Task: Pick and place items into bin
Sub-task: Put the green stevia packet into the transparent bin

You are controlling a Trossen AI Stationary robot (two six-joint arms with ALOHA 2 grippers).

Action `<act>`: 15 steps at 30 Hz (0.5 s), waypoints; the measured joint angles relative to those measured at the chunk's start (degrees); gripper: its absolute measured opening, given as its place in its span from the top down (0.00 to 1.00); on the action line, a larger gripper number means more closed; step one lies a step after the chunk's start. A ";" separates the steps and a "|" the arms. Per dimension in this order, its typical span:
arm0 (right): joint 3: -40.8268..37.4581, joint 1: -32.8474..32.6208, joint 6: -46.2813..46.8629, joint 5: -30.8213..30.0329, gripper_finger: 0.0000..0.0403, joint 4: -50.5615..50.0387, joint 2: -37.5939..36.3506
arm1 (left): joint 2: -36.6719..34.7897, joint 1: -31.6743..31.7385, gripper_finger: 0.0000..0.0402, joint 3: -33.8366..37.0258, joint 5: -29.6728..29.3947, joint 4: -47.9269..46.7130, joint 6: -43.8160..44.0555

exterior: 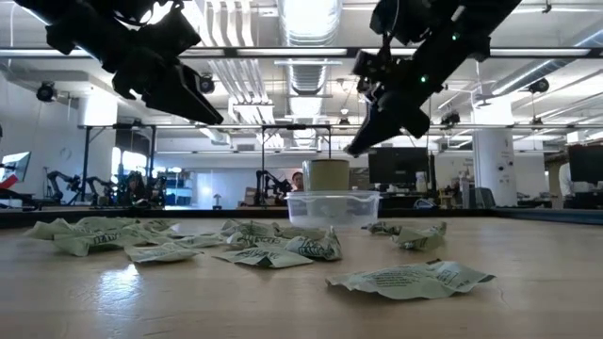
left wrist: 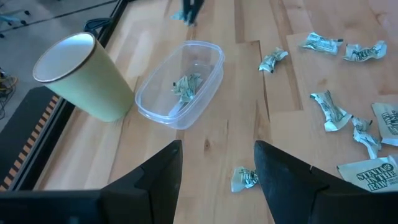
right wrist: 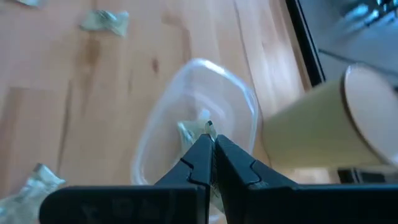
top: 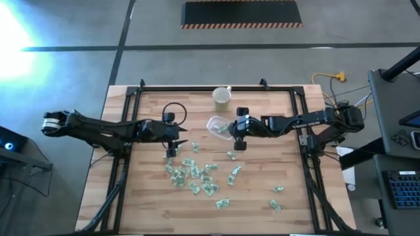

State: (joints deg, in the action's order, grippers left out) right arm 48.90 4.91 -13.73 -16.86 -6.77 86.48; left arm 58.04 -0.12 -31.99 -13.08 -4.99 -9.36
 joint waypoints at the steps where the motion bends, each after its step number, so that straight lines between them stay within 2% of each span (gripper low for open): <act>1: -0.25 0.56 0.55 0.07 0.98 0.05 0.00 | 0.00 0.00 0.54 0.00 0.00 0.01 -0.01; 7: -0.72 2.90 2.70 0.16 0.97 0.62 0.00 | 0.00 0.00 0.54 0.00 -0.01 0.13 0.00; 15: -2.23 3.75 2.59 0.84 0.95 7.50 0.00 | 0.00 0.00 0.54 0.02 -0.04 0.55 -0.01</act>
State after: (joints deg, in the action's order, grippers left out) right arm 46.67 8.67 -11.14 -16.02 0.73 86.48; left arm 58.04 -0.12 -31.97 -13.13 -4.45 -9.37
